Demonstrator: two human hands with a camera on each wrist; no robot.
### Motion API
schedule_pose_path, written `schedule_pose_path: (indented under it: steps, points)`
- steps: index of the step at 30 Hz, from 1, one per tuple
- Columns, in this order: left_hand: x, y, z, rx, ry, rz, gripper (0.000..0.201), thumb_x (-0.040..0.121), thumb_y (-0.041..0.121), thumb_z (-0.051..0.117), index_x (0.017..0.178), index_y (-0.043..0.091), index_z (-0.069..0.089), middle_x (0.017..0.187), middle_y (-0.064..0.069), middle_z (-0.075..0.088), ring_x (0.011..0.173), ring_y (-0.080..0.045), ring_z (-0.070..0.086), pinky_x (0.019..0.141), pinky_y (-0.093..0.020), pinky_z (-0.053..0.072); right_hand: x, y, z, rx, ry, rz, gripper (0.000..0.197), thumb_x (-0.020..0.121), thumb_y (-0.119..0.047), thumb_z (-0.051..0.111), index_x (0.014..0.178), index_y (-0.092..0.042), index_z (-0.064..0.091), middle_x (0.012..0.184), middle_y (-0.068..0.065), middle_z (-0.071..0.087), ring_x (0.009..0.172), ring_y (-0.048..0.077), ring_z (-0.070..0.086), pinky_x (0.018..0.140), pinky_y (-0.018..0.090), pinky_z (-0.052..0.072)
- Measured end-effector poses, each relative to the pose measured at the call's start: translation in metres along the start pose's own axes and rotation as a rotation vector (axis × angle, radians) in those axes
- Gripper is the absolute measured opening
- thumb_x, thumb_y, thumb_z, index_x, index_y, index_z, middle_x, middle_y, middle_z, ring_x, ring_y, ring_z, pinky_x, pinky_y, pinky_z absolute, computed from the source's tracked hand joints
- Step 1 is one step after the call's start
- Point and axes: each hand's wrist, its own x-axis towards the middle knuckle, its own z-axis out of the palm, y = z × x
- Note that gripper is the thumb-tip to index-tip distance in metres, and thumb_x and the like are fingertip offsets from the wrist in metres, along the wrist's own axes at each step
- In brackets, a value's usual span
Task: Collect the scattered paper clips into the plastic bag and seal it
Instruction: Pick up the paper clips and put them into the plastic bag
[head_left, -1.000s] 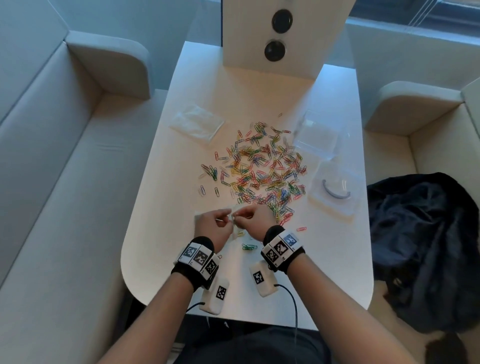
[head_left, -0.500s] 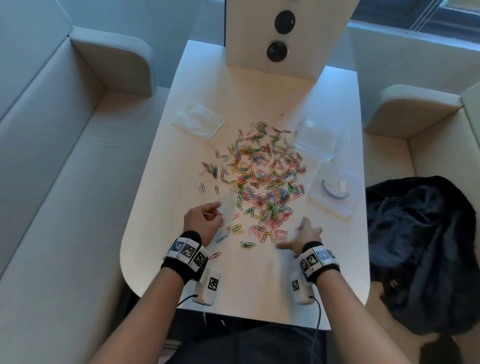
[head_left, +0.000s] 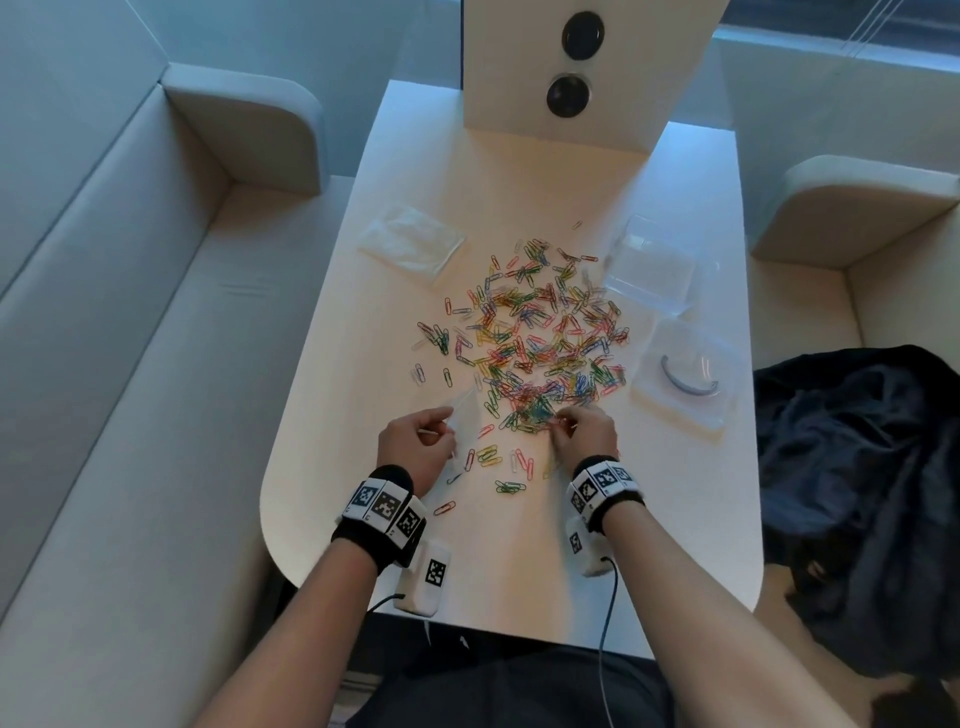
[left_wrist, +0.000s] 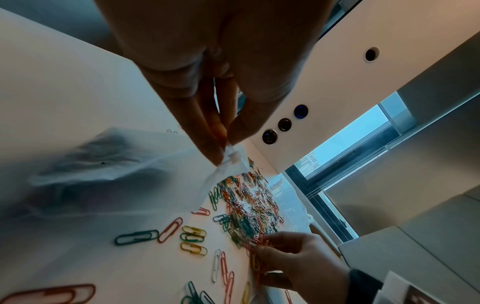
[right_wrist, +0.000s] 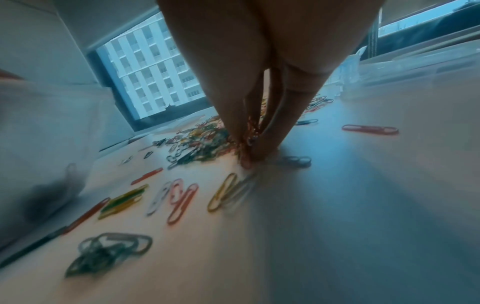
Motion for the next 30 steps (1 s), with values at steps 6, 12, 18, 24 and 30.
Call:
schedule_pose_path:
  steps: [6,12,18,24,30]
  points:
    - [0.0,0.001,0.007,-0.014,0.002,0.009,0.036,0.083,0.007,0.068,0.118,0.015,0.07,0.09,0.001,0.072,0.077,-0.014,0.072,0.09,-0.028,0.056,0.002,0.021,-0.022,0.449,-0.146,0.347,0.018,0.077,-0.013,0.079,0.094,-0.009,0.077,0.085,0.007,0.076,0.077,0.02,0.073,0.084,0.034,0.059]
    - [0.0,0.009,0.02,-0.027,-0.021,0.015,0.034,0.083,0.007,0.069,0.116,0.014,0.071,0.088,0.0,0.072,0.077,-0.016,0.072,0.09,-0.033,0.058,-0.018,-0.023,-0.047,1.305,-0.404,0.444,0.02,0.089,0.007,0.057,0.108,0.009,0.062,0.094,0.017,0.071,0.077,0.02,0.073,0.07,0.023,0.06]
    - [-0.003,0.018,0.028,0.006,-0.031,0.069,0.034,0.083,0.009,0.07,0.116,0.016,0.071,0.091,0.0,0.072,0.079,-0.014,0.07,0.087,-0.024,0.056,-0.028,-0.063,-0.018,0.87,-0.446,0.205,0.014,0.085,0.0,0.068,0.098,0.001,0.071,0.089,0.018,0.072,0.08,0.024,0.073,0.078,0.033,0.06]
    - [-0.005,0.013,0.023,0.032,-0.034,0.091,0.03,0.083,0.012,0.071,0.113,0.017,0.073,0.086,0.003,0.072,0.074,-0.011,0.069,0.083,-0.023,0.057,-0.021,-0.08,-0.008,0.531,-0.463,0.2,0.023,0.083,0.003,0.063,0.103,-0.002,0.072,0.094,0.014,0.073,0.086,0.019,0.071,0.086,0.035,0.058]
    - [-0.007,0.008,0.016,0.02,-0.03,0.086,0.03,0.085,0.013,0.07,0.114,0.017,0.072,0.086,0.002,0.072,0.077,-0.011,0.07,0.08,-0.02,0.056,-0.025,-0.097,-0.013,0.358,-0.432,0.085,0.018,0.082,0.0,0.07,0.1,-0.002,0.072,0.09,0.01,0.074,0.078,0.016,0.072,0.077,0.03,0.06]
